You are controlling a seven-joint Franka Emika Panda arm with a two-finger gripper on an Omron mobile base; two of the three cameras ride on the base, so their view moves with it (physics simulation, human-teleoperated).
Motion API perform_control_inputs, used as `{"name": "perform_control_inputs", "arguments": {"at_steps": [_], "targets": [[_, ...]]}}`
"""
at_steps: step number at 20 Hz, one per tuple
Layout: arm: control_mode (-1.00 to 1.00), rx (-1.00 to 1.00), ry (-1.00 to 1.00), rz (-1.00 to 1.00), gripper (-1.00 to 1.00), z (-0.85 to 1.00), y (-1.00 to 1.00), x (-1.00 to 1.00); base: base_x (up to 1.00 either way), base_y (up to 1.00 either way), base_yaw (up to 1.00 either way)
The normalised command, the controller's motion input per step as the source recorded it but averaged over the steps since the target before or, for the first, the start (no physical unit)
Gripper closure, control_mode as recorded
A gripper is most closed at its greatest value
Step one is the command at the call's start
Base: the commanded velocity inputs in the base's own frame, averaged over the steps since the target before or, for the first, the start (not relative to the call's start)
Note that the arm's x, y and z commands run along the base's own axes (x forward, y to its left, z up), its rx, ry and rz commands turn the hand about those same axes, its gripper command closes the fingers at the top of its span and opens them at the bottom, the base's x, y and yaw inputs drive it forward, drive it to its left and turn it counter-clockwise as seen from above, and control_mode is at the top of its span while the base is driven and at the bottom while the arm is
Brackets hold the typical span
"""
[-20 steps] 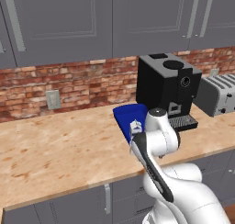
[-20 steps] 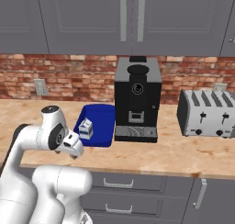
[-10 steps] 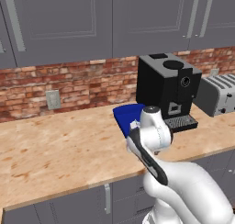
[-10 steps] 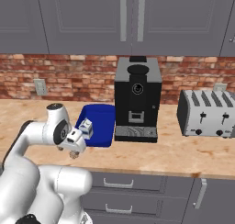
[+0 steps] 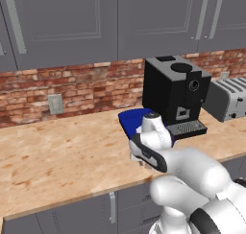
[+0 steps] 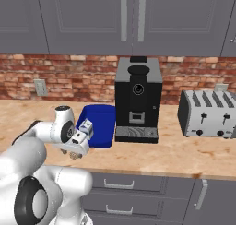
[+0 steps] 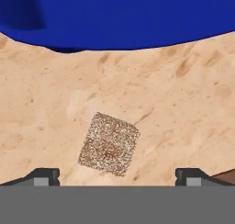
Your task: Take out the milk from the fridge and place it on the tray on the counter. Then take the sugar cube near the tray and place it in the tray.
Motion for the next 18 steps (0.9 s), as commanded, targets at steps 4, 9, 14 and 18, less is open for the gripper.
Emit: {"name": "perform_control_inputs", "arguments": {"at_steps": [4, 9, 14, 18], "targets": [[-1.0, 0.0, 0.05, 0.0, -1.0, -0.34, 0.0, 0.16, 0.0, 0.0, 0.0], [-1.0, 0.0, 0.02, 0.0, -1.0, -0.3, 0.0, 0.13, 0.0, 0.0, 0.0], [-1.0, 0.0, 0.01, 0.0, 1.0, -0.26, 0.0, 0.01, 0.0, 0.0, 0.0], [-1.0, 0.0, 0.0, 0.0, 1.0, -0.16, 0.0, 0.0, 0.0, 0.0, 0.0]]}}
